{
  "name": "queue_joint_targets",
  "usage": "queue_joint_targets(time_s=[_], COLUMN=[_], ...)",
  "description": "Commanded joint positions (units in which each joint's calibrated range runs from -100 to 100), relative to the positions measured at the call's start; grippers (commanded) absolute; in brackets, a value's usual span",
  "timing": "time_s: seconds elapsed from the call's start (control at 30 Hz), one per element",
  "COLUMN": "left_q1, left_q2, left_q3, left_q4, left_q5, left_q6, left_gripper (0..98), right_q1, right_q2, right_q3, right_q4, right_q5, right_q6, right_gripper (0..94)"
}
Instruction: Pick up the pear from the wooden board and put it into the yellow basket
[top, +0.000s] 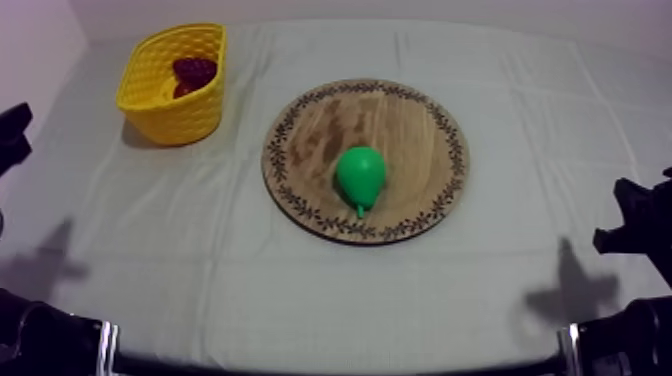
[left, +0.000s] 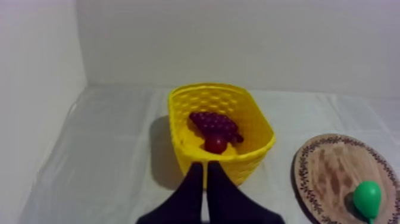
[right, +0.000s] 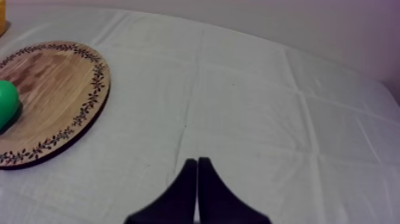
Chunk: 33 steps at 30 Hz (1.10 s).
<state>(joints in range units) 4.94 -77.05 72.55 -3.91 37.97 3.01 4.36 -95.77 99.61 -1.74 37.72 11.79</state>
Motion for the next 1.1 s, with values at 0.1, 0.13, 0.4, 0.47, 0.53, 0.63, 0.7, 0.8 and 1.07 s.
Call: queue_joint_targets(time_s=[0.1,0.13,0.4,0.47,0.53,0.63,0.7,0.8,1.07], left_q1=[2.81,3.52,11.12,12.71,14.32,16.76,18.33,20.50,25.81], left_q2=[11.67,13.51,28.62,32.40,35.97,40.78,43.61,47.46,57.51], left_q3=[-12.94,-14.92,-28.31,-31.54,-34.89,-39.98,-43.07,-46.96,-55.89], left_q4=[-1.04,-1.47,-7.12,-7.92,-8.37,-8.66,-8.78,-9.09,-11.71], left_q5=[1.47,1.79,3.33,4.07,5.30,7.82,9.45,11.40,14.70], left_q6=[1.78,2.40,8.70,9.95,11.00,12.30,12.98,13.86,17.32], left_gripper=[0.0,0.0,0.0,0.0,0.0,0.0,0.0,0.0,0.0], right_q1=[0.00,0.00,0.00,0.00,0.00,0.00,0.00,0.00,0.00], right_q2=[0.01,0.01,0.01,0.01,0.01,0.01,0.01,0.01,0.01], right_q3=[0.05,0.05,0.05,0.05,0.05,0.05,0.05,0.05,0.05], right_q4=[0.01,0.01,0.01,0.01,0.01,0.01,0.01,0.01,0.01], right_q5=[0.02,0.02,0.02,0.02,0.02,0.02,0.02,0.02,0.02], right_q6=[0.00,0.00,0.00,0.00,0.00,0.00,0.00,0.00,0.00], right_gripper=[0.5,0.5,0.5,0.5,0.5,0.5,0.5,0.5,0.5])
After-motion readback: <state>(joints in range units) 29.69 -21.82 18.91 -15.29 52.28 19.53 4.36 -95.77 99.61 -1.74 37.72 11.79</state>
